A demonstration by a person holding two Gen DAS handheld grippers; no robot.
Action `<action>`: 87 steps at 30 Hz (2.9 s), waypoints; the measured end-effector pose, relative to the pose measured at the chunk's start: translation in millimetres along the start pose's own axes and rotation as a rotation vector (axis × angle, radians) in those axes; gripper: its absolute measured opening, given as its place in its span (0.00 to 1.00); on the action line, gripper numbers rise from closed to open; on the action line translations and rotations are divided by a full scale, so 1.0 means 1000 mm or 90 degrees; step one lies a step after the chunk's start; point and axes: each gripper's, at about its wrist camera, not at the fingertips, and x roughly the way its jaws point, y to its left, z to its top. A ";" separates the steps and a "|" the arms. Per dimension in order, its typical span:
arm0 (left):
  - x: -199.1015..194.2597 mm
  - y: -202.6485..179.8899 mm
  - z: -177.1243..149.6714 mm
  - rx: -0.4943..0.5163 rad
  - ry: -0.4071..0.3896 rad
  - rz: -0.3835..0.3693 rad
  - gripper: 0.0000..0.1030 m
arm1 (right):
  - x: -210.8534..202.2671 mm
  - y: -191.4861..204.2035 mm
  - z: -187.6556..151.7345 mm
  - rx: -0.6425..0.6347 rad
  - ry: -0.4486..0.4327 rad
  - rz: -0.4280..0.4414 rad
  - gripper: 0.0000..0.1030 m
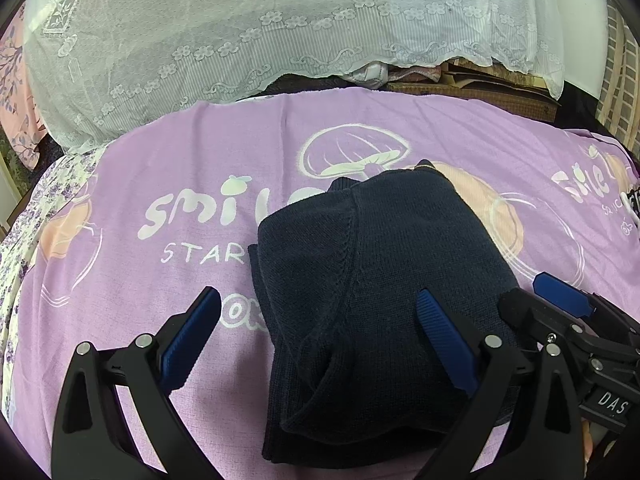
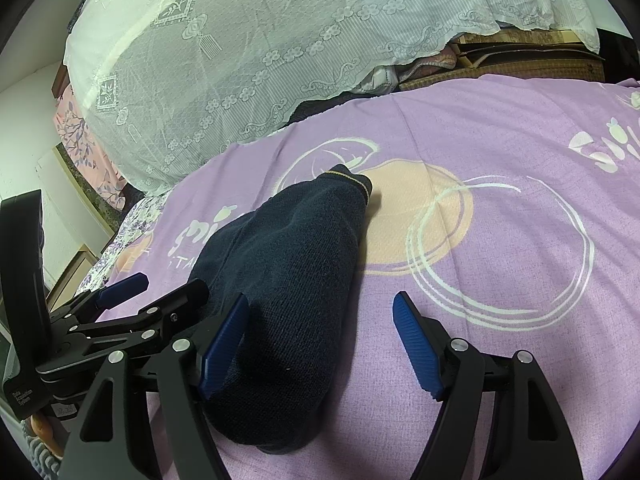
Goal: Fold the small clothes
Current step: 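Grasp the folded navy cardigan bundle with both grippers and lift it, then carry the held bundle onto the floral quilt with both grippers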
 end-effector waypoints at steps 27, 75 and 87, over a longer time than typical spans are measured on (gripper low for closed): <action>0.077 0.058 -0.008 -0.203 0.214 -0.387 0.93 | 0.079 -0.019 0.022 0.128 0.180 0.166 0.69; -0.152 0.309 -0.117 -0.432 -0.042 -0.102 0.36 | 0.048 0.290 -0.008 -0.107 0.251 0.428 0.50; -0.085 0.434 -0.214 -0.656 0.023 -0.073 0.42 | 0.157 0.392 -0.088 -0.211 0.331 0.352 0.57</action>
